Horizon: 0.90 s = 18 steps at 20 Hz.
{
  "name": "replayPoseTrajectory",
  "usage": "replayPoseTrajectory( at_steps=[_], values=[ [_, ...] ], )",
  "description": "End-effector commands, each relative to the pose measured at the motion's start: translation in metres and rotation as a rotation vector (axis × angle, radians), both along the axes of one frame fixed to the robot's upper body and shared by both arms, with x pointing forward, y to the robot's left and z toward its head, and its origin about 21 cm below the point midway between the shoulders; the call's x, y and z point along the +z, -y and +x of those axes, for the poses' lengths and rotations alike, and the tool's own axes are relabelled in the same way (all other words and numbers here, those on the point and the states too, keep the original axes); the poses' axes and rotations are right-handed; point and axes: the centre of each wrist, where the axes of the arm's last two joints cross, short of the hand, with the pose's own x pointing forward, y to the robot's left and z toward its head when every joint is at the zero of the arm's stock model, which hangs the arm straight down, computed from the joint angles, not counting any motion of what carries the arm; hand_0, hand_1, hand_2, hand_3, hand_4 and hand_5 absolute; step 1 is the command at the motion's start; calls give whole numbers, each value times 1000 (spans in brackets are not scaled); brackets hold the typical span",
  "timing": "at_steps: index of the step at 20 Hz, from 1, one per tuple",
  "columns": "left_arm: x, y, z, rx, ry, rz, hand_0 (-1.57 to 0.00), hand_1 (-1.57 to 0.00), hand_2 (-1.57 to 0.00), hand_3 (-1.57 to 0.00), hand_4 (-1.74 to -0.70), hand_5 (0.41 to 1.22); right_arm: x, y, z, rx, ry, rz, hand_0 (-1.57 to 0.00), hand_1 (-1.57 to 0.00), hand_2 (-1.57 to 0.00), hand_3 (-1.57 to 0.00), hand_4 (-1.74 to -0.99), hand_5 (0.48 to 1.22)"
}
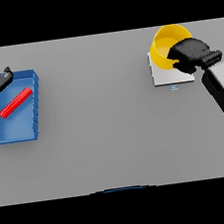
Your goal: Pick up the red beaker and tilt it to pour out 1 green nut into yellow bowl. Pick up the yellow bowl and place it on the metallic measuring scale.
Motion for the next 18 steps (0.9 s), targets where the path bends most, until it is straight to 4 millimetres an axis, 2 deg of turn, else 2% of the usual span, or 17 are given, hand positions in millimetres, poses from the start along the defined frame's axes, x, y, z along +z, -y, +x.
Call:
replayPoseTrajectory(
  at_steps=[1,2,4,10,11,12,13,14,15,18],
  values=[
    [1,-2,-1,5,-5,10,1,1,1,1,-858,802,-2,2,2,-7,-7,9,-1571,-1571,-1413,-1317,-1741,1221],
    [-4,-3,0,10,-9,16,1,1,1,1,-858,804,-9,1,2,-20,-17,11,-1571,-1571,-1398,-1342,-1741,1221],
    [0,-6,1,14,-9,13,1,1,1,1,-858,809,-16,5,0,-37,-30,21,-1571,-1571,-1386,-1374,-1741,1221],
    [0,-7,1,6,-17,12,1,1,1,1,-844,783,-20,9,4,-43,-49,12,-1571,-1571,-1374,-1448,-1741,1221],
    [0,-4,3,0,-16,11,1,1,1,1,-842,780,-21,8,5,-48,-50,16,-1571,-1571,-1404,-1376,-1741,1221],
    [2,-3,5,2,-13,15,1,1,1,1,-838,779,-23,10,2,-51,-57,23,-1565,-1496,-1437,-1249,-1741,1221],
    [-2,-3,4,0,-24,8,1,1,1,1,-836,775,-22,12,3,-62,-63,16,-1558,-1428,-1343,-1110,-1682,1221],
    [-4,-2,2,-6,-17,4,1,1,1,1,-837,773,-20,13,4,-76,-66,12,-1471,-1285,-1178,-959,-1632,1145],
    [0,-4,2,-6,-7,11,1,1,1,1,-836,774,-19,13,4,-85,-75,28,-1335,-1125,-1007,-816,-1592,1074],
    [1,-4,4,-3,-16,-8,1,1,1,1,-839,764,-20,10,4,-99,-112,65,-757,-673,-579,-476,-1513,923]
  ],
)
